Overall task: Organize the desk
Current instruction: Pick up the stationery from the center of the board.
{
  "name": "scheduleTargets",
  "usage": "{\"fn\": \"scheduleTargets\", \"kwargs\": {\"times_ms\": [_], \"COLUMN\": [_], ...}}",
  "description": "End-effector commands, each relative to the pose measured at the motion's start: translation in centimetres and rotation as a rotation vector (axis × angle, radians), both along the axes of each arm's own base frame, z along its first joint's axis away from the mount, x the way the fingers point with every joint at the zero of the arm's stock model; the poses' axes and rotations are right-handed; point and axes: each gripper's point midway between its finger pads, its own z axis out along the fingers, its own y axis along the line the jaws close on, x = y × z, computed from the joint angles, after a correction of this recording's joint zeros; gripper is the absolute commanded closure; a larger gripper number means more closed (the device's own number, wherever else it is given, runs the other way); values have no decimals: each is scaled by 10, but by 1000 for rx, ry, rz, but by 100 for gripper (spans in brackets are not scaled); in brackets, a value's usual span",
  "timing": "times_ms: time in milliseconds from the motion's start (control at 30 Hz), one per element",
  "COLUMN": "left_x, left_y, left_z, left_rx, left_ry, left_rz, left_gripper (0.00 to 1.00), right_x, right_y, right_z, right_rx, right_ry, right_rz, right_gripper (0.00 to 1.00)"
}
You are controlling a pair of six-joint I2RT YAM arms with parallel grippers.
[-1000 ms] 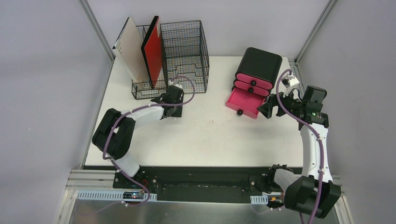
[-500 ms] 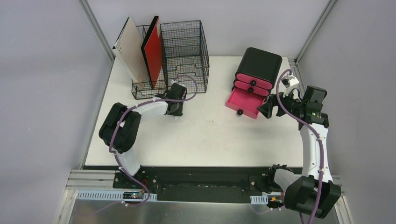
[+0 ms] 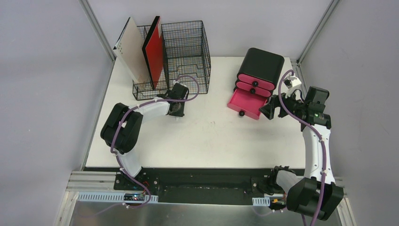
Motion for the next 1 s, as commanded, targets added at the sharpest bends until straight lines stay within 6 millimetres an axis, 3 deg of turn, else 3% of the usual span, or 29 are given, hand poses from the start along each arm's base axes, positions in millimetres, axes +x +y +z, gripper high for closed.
{"fn": "scheduleTargets", "kwargs": {"times_ms": [0,167,400,967], "left_x": [3,-1,-16,-56], "left_y": [4,3,-14,-109], "left_z": [9,17,35,132], "left_rx": [0,-31,-191,-807], "left_ry": [-21,-53,-100,-290], "left_rz": [11,2,-18,-169], "left_gripper": [89,99,100,100], "right_x": [1,0,-3,-20], "right_y": [1,2,9,37], "right_z": [11,11,13,21], "right_rx": [0,7,43,204], "right_ry": [-54,-55,-53,-44], "right_rz": [17,25,60,224], "right_gripper": [1,1,1,1]}}
